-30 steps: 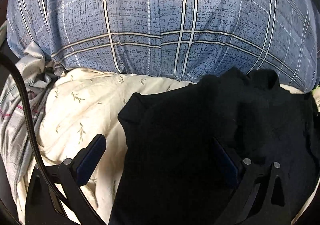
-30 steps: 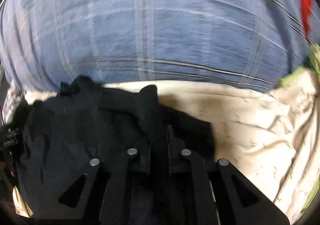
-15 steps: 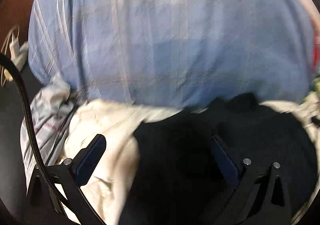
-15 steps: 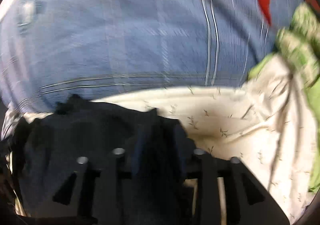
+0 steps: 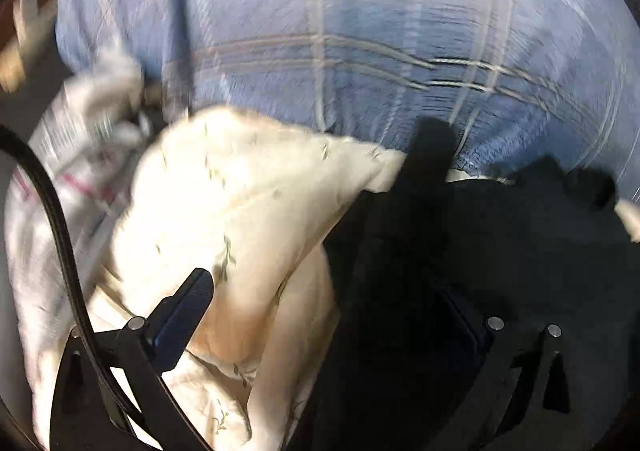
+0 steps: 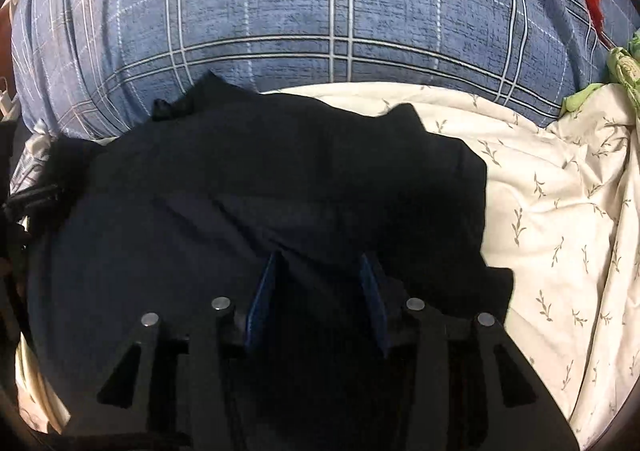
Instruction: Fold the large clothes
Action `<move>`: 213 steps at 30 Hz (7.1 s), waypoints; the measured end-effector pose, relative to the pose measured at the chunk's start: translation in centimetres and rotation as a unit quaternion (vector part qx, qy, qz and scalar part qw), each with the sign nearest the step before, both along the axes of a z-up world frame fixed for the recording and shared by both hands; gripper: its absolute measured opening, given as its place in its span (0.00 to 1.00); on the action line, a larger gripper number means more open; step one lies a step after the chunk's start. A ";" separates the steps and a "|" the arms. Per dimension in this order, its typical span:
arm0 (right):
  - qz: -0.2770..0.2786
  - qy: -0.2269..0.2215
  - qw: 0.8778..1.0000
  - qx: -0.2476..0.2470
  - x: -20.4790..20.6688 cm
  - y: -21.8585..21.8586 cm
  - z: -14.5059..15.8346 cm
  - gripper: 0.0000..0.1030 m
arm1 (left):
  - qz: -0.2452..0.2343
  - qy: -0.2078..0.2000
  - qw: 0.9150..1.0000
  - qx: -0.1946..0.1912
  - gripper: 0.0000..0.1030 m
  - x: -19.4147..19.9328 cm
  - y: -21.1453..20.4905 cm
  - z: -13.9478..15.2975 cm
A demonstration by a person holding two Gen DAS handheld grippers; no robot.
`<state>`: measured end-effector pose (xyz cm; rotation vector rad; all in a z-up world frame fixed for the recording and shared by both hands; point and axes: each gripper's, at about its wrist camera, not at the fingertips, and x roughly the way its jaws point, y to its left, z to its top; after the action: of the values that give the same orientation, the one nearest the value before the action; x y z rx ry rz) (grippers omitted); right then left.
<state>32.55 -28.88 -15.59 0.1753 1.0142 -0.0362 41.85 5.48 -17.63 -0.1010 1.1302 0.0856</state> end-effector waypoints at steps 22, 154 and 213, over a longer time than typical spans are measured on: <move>-0.028 -0.020 0.999 -0.032 -6.4 -3.0 0.7 0.64 | -0.012 -0.014 1.000 -0.015 0.99 -8.4 1.3 1.5; -0.065 -0.104 0.990 0.066 -17.5 -1.2 6.7 0.78 | 0.002 -0.120 0.954 -0.276 0.14 -14.7 -7.4 13.6; -0.019 -0.078 0.988 0.129 -14.4 -0.6 8.3 0.81 | -0.009 -0.175 0.966 -0.189 0.08 -17.7 -5.4 9.6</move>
<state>18.14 -29.51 -7.27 0.4274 0.8565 0.0745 24.20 0.09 -8.02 -0.4294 0.7828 -0.1618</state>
